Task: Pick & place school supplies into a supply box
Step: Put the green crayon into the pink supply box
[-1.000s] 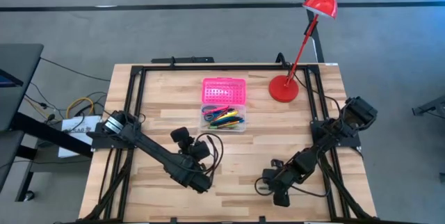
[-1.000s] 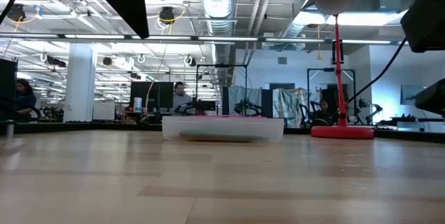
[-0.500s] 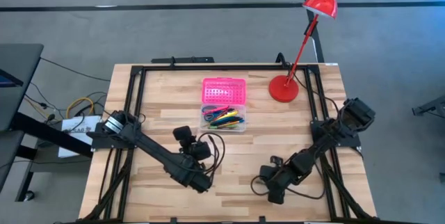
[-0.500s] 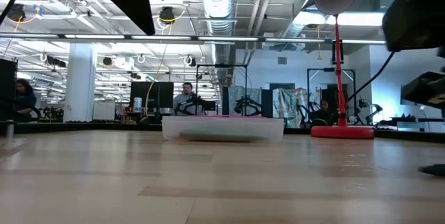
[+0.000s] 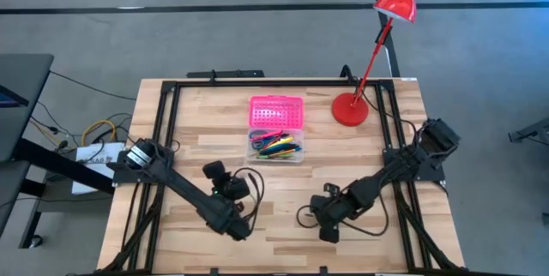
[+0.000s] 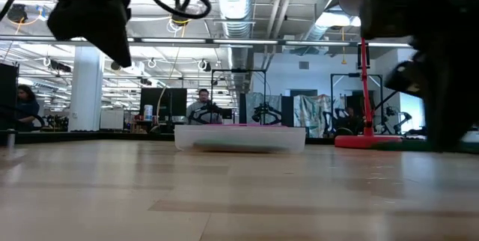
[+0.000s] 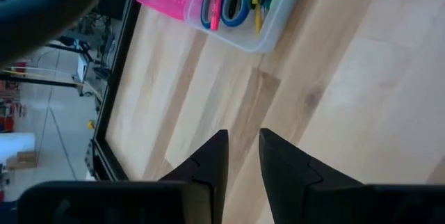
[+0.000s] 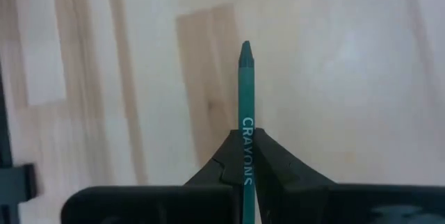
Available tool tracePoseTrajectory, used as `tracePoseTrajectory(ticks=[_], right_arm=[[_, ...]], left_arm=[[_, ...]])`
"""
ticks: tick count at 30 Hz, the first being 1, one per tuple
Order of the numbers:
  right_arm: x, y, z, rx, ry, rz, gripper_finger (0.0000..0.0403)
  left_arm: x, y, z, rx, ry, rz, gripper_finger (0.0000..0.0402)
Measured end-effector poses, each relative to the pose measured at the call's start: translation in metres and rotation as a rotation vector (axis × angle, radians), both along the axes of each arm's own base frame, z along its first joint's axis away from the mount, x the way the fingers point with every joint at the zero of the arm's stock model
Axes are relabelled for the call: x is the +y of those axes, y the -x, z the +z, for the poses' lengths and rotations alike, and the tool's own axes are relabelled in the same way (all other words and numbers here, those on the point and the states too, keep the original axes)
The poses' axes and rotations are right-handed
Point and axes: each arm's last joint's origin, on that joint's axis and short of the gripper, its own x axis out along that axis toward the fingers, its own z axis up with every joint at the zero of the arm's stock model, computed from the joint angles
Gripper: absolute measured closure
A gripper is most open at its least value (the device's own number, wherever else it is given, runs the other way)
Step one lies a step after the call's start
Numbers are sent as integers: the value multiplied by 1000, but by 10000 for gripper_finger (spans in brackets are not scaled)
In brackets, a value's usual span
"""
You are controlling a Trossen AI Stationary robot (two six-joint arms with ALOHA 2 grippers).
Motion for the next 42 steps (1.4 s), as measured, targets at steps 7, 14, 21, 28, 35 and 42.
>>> tracePoseTrajectory(ticks=[7,14,21,28,35,42], right_arm=[[-29,-28,19,-23,65,49,403],[-80,-62,40,-90,133,57,403],[-144,-84,58,-148,209,20,403],[-196,-87,60,-162,257,-14,401],[-211,-92,64,-245,252,24,397],[-210,-103,32,-176,204,70,399]], left_arm=[[-16,17,0,-73,-9,11,327],[-32,30,2,-147,-1,-3,327],[-42,38,2,-195,13,-1,327],[-43,39,2,-227,20,22,327],[-39,34,4,-271,-30,-9,327],[-23,22,4,-122,-67,-69,327]])
